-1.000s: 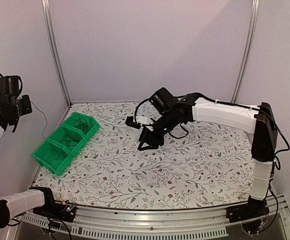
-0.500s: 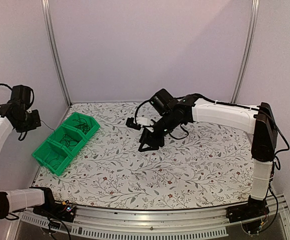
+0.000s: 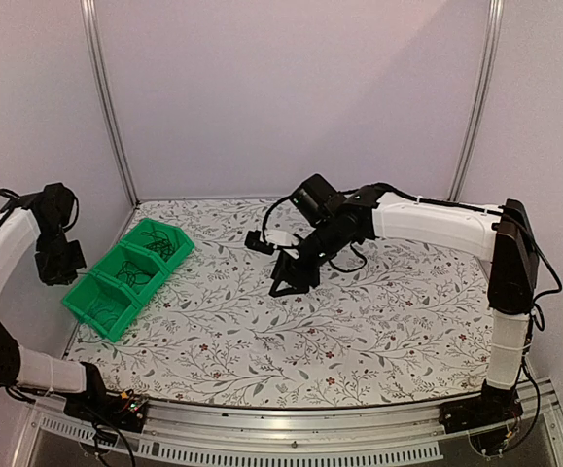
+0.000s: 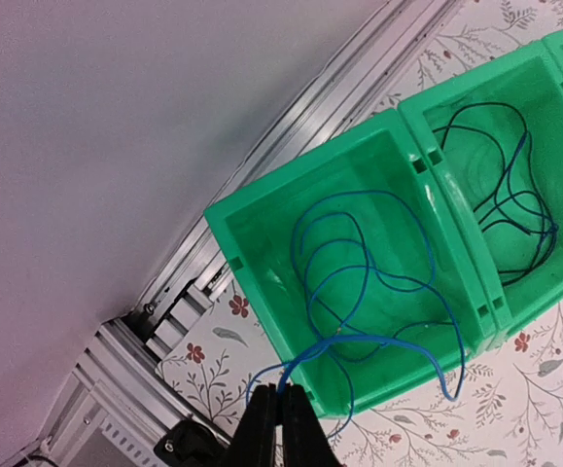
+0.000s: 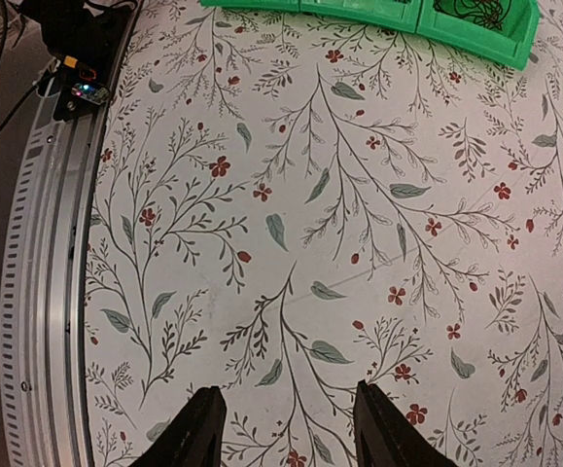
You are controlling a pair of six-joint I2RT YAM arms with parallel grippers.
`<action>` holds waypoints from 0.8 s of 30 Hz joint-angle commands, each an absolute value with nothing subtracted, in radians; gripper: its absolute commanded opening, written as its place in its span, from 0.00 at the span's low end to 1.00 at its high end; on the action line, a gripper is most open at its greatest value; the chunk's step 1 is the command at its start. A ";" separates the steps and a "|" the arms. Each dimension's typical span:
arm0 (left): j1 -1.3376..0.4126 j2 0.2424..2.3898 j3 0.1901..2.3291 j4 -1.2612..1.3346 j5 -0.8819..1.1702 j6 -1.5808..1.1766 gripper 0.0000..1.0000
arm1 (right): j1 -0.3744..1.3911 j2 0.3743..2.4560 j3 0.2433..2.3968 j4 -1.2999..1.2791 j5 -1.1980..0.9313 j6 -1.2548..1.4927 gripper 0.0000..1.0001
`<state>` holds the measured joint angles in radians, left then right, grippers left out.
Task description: Untangle the cables
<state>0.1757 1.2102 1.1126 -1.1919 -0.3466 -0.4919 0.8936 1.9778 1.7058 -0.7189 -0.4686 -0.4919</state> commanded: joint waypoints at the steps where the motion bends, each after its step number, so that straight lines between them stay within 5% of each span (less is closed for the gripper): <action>1: 0.195 1.155 1.075 -1.285 -0.298 -0.552 0.00 | 0.890 1.961 1.708 -0.719 -0.490 -0.496 0.49; 24: 0.278 1.417 1.004 -1.032 -0.263 -0.525 0.00 | 0.890 1.969 1.681 -0.709 -0.540 -0.462 0.49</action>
